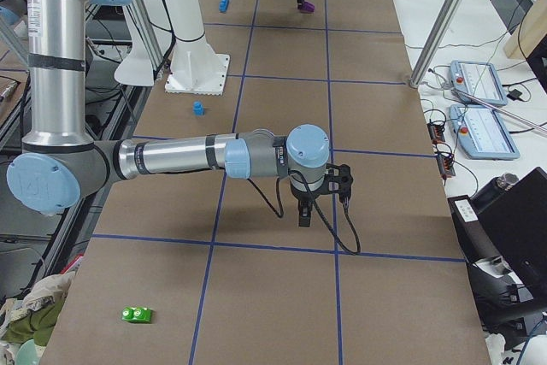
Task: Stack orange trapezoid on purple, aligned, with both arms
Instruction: 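Lower the left gripper onto the purple trapezoid block and grasp it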
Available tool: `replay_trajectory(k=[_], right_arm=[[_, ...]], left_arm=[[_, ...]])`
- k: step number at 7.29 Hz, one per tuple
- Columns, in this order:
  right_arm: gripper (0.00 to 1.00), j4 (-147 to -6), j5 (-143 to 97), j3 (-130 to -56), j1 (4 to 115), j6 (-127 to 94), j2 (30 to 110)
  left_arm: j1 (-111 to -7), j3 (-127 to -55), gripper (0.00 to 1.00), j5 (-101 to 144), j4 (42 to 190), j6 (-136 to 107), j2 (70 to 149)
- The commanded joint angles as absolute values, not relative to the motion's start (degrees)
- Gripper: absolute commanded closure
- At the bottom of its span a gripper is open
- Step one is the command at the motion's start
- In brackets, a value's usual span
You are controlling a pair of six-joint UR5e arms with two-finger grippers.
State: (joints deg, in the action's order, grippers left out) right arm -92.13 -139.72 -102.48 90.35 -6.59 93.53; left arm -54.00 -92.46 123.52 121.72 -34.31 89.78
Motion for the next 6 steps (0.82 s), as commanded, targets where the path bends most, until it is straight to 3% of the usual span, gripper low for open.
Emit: replay_trajectory(k=[1, 2, 4, 6], right_arm=[[0.0, -92.11, -139.83, -102.65, 90.35, -6.68, 92.81], [0.0, -92.11, -139.92, -102.48, 90.35, -6.68, 92.81], [0.0, -92.11, -140.53, -102.22, 90.35, -7.81, 92.81], [0.0, -92.11, -140.54, -102.13, 90.35, -7.82, 92.81]], left_arm=[[-54.32, -99.1, 1.0, 124.88, 116.5, -34.63, 89.91], [-53.97, -102.36, 1.0, 124.37, 115.24, -34.54, 90.61], [-49.96, -102.92, 1.0, 124.1, 112.0, -34.8, 101.63], [-41.79, -102.14, 1.0, 114.4, 98.33, -34.81, 116.12]])
